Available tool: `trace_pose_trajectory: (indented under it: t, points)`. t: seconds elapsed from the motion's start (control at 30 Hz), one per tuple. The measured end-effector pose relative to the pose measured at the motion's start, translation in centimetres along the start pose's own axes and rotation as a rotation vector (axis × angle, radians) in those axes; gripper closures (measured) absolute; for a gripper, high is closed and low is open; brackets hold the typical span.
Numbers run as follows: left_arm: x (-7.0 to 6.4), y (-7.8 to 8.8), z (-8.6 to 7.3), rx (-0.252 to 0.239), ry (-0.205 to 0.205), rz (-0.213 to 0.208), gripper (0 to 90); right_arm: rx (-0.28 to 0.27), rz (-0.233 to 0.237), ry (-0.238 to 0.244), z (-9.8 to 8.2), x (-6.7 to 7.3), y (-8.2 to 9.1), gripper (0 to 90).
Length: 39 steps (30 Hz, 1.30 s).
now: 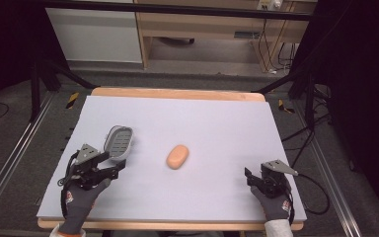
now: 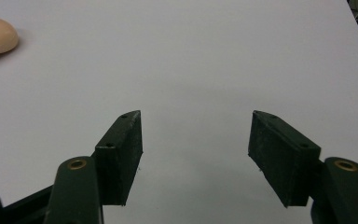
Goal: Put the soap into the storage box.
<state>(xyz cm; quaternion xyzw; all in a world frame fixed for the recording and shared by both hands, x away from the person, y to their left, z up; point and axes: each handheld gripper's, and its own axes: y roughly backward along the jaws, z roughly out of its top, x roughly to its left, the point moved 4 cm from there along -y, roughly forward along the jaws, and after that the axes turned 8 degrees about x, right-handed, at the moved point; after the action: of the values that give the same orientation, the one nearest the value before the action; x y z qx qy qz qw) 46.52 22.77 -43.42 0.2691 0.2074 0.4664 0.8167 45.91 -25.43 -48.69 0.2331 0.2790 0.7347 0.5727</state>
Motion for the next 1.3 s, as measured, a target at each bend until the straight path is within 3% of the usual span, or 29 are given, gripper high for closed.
trace_pose_trajectory:
  t: [0.2,0.63,1.3]
  points:
    - [-1.3,-1.2,1.4,0.012,-0.023,-0.019,29.0,-0.005,0.017,0.025,0.1,0.4,0.0,34.8]
    - [-4.4,-4.0,3.8,0.03,-0.065,-0.069,28.1,-0.001,0.028,0.017,0.2,0.3,-0.1,34.7]
    - [-8.1,-8.7,5.4,0.111,-0.131,-0.089,26.6,0.007,0.02,0.013,0.3,0.1,-0.3,35.2]
